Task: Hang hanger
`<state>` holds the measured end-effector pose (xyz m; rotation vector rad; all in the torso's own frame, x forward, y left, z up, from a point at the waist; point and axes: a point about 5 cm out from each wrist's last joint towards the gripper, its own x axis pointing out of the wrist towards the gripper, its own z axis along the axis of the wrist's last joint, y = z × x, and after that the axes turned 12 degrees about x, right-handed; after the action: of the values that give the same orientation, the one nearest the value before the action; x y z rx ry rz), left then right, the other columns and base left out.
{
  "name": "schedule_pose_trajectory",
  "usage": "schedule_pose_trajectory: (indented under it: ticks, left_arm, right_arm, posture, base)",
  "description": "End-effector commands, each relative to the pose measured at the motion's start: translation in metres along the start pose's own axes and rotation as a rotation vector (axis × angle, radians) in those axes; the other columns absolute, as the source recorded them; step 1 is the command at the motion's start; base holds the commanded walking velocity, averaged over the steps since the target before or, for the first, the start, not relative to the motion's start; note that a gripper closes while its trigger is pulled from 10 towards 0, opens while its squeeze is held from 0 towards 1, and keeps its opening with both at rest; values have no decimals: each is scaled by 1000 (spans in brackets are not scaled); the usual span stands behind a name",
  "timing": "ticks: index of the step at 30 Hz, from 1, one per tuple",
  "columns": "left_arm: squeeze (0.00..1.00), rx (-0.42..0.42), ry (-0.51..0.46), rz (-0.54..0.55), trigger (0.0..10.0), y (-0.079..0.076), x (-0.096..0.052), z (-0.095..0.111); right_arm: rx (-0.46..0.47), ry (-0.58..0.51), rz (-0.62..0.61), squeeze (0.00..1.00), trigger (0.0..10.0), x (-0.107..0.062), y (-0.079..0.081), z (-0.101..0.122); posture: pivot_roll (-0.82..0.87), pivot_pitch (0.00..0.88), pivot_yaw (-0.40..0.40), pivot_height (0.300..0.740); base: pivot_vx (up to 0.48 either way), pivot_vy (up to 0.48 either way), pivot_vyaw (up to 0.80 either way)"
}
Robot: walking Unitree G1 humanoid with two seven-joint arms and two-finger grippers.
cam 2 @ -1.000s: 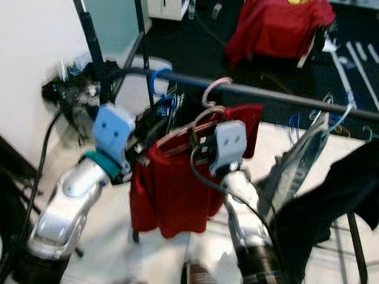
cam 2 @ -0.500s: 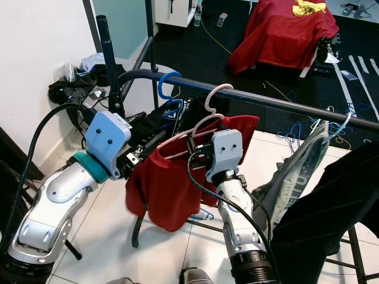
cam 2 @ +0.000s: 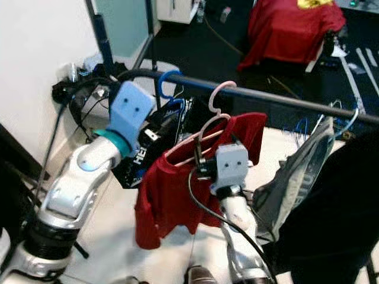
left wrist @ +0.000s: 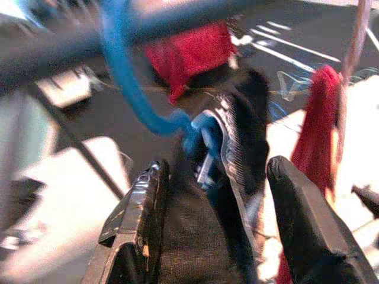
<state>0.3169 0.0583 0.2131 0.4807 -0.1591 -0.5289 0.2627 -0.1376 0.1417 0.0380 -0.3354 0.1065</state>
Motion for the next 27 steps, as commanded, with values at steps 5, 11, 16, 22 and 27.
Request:
schedule_pose_trajectory:
  ticks: [5,11,16,22,27]
  left_arm:
    - [0,-27,83,24,10000,5,11,-11]
    - [0,-106,77,74,10000,20,10,-5]
    - [0,-180,31,107,10000,28,6,3]
    - [0,-130,-10,153,9255,27,10,13]
    - [0,-61,-16,120,0,20,8,11]
  right_arm:
    - [36,-26,45,0,10000,-5,11,11]
    - [46,12,26,0,10000,-20,9,12]
    - [24,16,78,0,10000,-21,14,14]
    - [30,12,142,0,10000,-12,23,16]
    - [31,19,153,0,10000,-10,24,18]
  posture:
    - [-115,105,68,740]
    - [-116,124,67,740]
    - [-108,126,57,740]
    - [-99,121,39,740]
    - [-101,118,35,740]
  base:
    - [0,0,0]
    - [0,0,0]
    - [0,0,0]
    - [0,0,0]
    - [0,0,0]
